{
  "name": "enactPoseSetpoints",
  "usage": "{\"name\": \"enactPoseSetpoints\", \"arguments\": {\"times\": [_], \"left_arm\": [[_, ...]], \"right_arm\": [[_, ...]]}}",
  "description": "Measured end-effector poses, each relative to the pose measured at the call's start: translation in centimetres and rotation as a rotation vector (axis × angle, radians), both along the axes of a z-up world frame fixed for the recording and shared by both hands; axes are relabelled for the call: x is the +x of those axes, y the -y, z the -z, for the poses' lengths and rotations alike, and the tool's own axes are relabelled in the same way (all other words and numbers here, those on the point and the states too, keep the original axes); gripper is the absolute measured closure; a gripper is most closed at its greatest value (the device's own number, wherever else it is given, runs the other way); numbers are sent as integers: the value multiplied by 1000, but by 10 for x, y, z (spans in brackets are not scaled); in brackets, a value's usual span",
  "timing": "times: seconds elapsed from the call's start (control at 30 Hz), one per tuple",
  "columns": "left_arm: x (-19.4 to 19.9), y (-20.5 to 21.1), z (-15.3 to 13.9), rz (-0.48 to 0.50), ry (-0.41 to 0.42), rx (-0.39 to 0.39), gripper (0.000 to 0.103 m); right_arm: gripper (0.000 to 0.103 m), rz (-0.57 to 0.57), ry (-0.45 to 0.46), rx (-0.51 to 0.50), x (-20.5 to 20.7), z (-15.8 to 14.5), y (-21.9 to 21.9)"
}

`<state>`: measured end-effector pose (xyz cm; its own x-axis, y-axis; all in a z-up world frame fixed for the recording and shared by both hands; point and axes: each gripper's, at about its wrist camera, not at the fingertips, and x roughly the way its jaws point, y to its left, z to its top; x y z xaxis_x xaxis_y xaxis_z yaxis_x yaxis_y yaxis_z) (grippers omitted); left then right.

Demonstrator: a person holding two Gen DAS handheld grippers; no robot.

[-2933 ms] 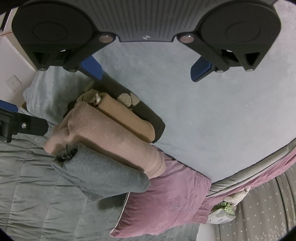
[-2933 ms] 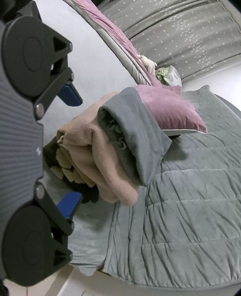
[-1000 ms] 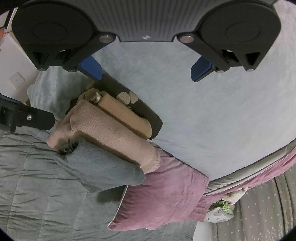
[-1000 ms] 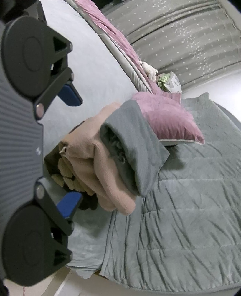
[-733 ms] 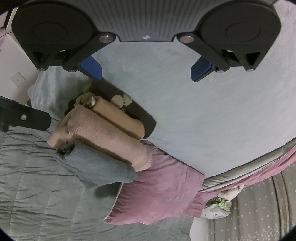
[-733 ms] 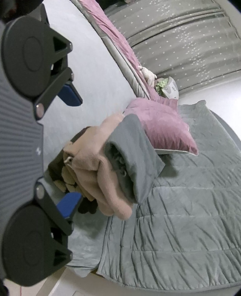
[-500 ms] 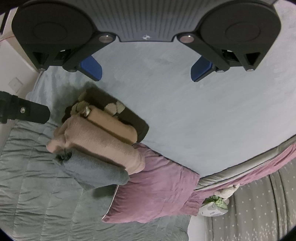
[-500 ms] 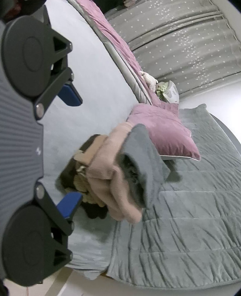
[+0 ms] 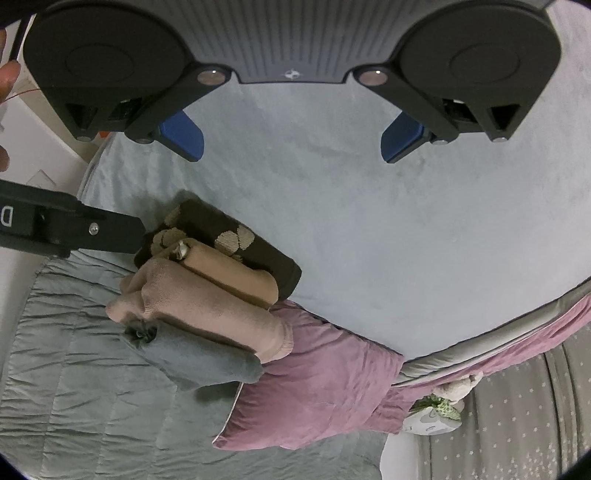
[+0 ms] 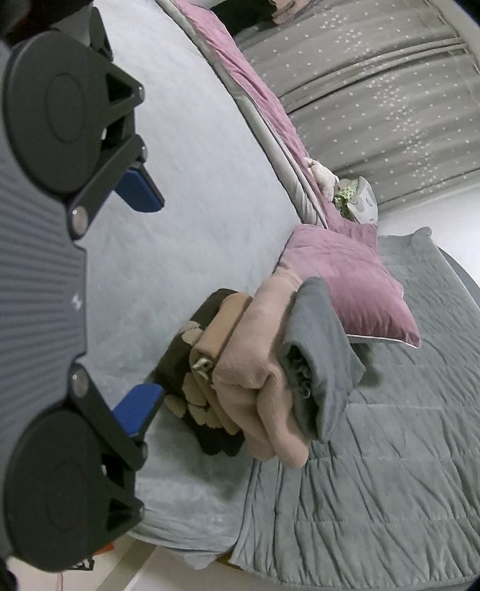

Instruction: Fold clothes

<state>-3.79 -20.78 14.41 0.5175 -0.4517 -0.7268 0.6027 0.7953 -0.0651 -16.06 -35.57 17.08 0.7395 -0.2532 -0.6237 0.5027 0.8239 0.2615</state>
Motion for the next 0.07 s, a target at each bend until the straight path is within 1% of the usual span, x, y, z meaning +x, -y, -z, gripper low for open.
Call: {"name": "enactPoseSetpoints", "arguments": {"times": [0.07], "left_arm": [[1,-3,3,-14,-5,-5,0]], "right_arm": [[0,-2,-2,5,2,2,-2]]}}
